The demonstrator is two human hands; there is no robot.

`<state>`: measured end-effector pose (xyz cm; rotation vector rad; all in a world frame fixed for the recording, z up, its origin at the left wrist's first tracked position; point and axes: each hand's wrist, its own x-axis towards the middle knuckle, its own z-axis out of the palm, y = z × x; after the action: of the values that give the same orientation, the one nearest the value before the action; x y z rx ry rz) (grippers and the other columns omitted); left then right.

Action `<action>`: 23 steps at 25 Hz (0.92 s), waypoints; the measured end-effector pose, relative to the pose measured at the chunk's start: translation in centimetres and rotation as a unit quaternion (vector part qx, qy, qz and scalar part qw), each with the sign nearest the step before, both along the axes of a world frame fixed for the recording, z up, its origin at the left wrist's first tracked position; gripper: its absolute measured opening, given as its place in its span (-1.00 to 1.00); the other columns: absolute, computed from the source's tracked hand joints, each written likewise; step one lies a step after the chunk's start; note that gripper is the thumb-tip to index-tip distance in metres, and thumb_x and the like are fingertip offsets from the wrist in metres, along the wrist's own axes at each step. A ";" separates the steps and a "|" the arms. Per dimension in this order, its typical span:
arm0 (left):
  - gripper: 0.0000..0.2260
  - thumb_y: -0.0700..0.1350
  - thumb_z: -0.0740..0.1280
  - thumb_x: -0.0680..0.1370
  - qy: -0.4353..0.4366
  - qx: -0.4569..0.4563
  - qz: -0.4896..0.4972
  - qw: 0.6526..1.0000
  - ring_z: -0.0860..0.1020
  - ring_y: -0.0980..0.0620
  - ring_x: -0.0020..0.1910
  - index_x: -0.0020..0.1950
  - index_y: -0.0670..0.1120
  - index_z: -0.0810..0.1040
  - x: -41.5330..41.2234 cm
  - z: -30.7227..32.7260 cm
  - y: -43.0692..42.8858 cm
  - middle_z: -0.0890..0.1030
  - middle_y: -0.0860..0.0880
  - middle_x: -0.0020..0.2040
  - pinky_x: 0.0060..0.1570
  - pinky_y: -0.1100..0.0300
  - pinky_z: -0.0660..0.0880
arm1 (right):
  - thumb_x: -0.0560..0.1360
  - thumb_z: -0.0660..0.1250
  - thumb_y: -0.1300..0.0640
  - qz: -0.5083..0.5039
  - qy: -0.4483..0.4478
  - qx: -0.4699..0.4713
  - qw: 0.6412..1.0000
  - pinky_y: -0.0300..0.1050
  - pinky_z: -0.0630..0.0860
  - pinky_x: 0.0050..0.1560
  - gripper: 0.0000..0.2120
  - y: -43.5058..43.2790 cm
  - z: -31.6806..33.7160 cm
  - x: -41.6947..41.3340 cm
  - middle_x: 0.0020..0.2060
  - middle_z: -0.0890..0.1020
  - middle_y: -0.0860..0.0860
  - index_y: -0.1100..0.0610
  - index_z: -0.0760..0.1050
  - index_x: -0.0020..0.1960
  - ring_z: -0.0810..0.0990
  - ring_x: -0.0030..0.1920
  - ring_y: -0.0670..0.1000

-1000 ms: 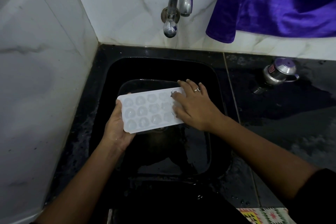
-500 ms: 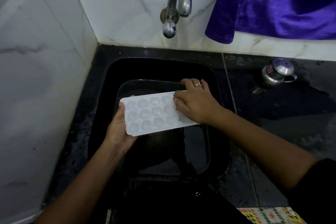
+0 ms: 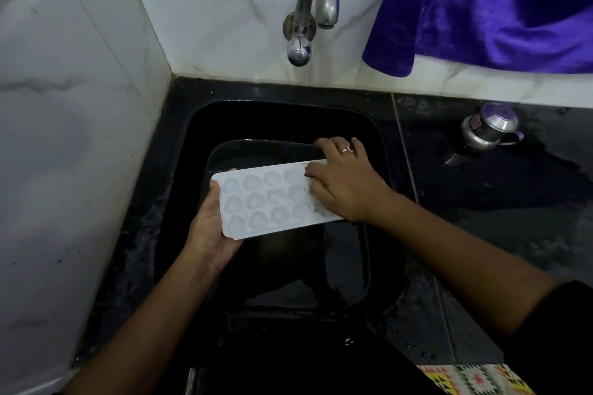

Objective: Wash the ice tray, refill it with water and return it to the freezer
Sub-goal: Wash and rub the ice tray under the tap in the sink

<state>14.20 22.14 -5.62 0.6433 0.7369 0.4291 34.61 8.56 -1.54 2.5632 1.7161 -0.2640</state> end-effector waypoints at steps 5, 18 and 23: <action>-0.49 0.21 0.06 0.75 -0.005 -0.016 0.021 1.000 0.70 -0.17 0.23 0.10 0.04 0.78 -0.6 -0.3 1.0 0.69 -0.12 0.31 0.03 -0.16 0.70 | 0.65 -0.02 -0.17 -0.025 0.169 0.015 0.985 0.30 0.00 0.58 -0.51 -1.2 -0.3 0.1 0.66 0.07 0.10 -0.16 0.42 0.51 0.03 0.63 0.20; -0.51 0.21 0.07 0.75 0.011 -0.007 0.010 1.000 0.68 -0.18 0.26 0.14 0.03 0.76 -1.2 -0.8 1.0 0.67 -0.13 0.34 0.15 -0.19 0.67 | 0.70 0.04 -0.09 -0.050 0.148 0.002 0.988 0.28 0.17 0.52 -0.62 0.3 0.5 -0.2 0.55 0.26 0.09 -0.11 0.56 0.35 0.25 0.52 0.20; -0.45 0.19 0.05 0.76 0.017 -0.019 0.033 0.999 0.72 -0.13 0.18 0.00 0.06 0.81 -0.8 -0.4 0.9 0.72 -0.10 0.26 0.09 -0.14 0.69 | 0.72 0.02 -0.15 -0.015 0.109 -0.015 0.994 0.33 -0.01 0.59 -0.56 0.3 -0.3 -0.7 0.67 0.05 0.10 -0.13 0.42 0.52 0.02 0.64 0.20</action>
<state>13.42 23.08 -6.05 0.5941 0.7980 0.4643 33.94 8.91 -1.88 2.6242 1.7242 -0.5884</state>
